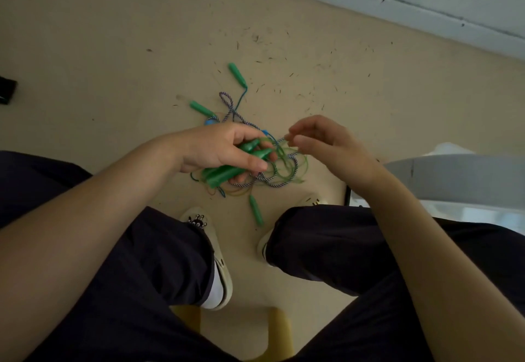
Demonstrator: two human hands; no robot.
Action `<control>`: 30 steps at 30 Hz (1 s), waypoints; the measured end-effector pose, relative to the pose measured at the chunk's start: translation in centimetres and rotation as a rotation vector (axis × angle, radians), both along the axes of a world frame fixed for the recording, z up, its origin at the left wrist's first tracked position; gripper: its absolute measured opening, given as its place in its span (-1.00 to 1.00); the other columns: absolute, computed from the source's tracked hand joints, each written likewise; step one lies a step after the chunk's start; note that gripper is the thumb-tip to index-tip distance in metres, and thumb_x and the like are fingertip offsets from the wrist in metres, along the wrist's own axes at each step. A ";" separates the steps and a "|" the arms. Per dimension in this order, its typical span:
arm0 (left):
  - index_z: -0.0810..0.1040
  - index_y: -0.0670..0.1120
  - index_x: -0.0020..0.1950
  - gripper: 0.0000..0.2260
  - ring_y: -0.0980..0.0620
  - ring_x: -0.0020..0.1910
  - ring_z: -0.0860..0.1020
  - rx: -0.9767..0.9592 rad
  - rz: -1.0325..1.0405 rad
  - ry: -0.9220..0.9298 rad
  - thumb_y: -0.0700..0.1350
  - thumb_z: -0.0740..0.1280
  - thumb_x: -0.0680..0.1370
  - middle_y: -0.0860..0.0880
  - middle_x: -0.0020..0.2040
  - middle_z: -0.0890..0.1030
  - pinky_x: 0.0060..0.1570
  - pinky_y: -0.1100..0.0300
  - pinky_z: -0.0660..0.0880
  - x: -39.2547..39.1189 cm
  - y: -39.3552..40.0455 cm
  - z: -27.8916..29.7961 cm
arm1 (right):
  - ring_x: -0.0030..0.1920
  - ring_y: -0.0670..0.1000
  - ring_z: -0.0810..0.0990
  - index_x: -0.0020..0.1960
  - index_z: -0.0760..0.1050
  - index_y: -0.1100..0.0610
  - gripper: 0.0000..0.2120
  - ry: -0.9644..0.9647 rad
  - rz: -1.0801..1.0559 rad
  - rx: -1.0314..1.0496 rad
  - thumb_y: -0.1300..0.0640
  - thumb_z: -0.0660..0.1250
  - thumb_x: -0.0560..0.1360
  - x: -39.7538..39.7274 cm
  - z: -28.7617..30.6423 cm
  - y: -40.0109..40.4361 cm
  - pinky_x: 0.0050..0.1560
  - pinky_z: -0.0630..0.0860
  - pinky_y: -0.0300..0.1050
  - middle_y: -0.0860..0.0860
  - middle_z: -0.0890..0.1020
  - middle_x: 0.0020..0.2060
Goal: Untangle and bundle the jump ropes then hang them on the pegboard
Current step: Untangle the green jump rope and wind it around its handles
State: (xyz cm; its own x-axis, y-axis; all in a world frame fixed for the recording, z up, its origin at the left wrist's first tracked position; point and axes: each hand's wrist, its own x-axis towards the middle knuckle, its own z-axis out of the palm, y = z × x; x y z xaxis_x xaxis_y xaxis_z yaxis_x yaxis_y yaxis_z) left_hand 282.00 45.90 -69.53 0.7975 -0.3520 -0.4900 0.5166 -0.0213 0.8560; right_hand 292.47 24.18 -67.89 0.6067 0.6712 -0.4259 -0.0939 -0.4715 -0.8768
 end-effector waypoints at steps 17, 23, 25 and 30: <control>0.67 0.15 -0.20 -0.95 0.01 -0.41 0.59 0.139 0.075 -0.010 0.02 0.48 0.46 -0.05 -0.31 0.64 -0.41 0.18 0.54 0.6 -0.5 0.3 | -0.45 -0.01 0.23 -0.03 0.61 0.09 -0.91 -0.013 -0.014 0.089 0.08 0.39 0.54 0.1 0.4 0.4 -0.44 0.18 -0.17 0.09 0.30 -0.45; 0.64 0.06 -0.14 -0.82 0.07 -0.46 0.53 0.160 0.047 -0.021 0.12 0.51 0.38 0.00 -0.35 0.62 -0.53 0.24 0.40 0.7 -0.9 0.6 | -0.50 -0.05 0.29 -0.09 0.66 0.13 -0.88 -0.015 -0.063 0.126 0.10 0.40 0.52 -0.5 0.7 0.8 -0.48 0.24 -0.15 0.06 0.39 -0.50; 0.61 -0.03 -0.13 -0.80 0.06 -0.43 0.57 0.167 0.051 -0.020 0.08 0.49 0.43 -0.02 -0.32 0.65 -0.52 0.27 0.42 0.8 -1.0 0.7 | -0.49 -0.07 0.31 -0.10 0.68 0.11 -0.89 -0.043 -0.095 0.107 0.12 0.39 0.54 -0.3 0.7 0.7 -0.47 0.29 -0.22 0.05 0.41 -0.48; 0.55 -0.11 -0.05 -0.76 0.05 -0.47 0.53 0.126 0.105 0.014 0.07 0.39 0.53 -0.03 -0.35 0.61 -0.56 0.26 0.37 1.0 -0.8 0.6 | -0.44 -0.03 0.40 -0.02 0.63 0.07 -0.89 -0.084 -0.172 0.076 0.07 0.36 0.58 0.4 0.1 0.2 -0.39 0.41 -0.19 0.00 0.46 -0.45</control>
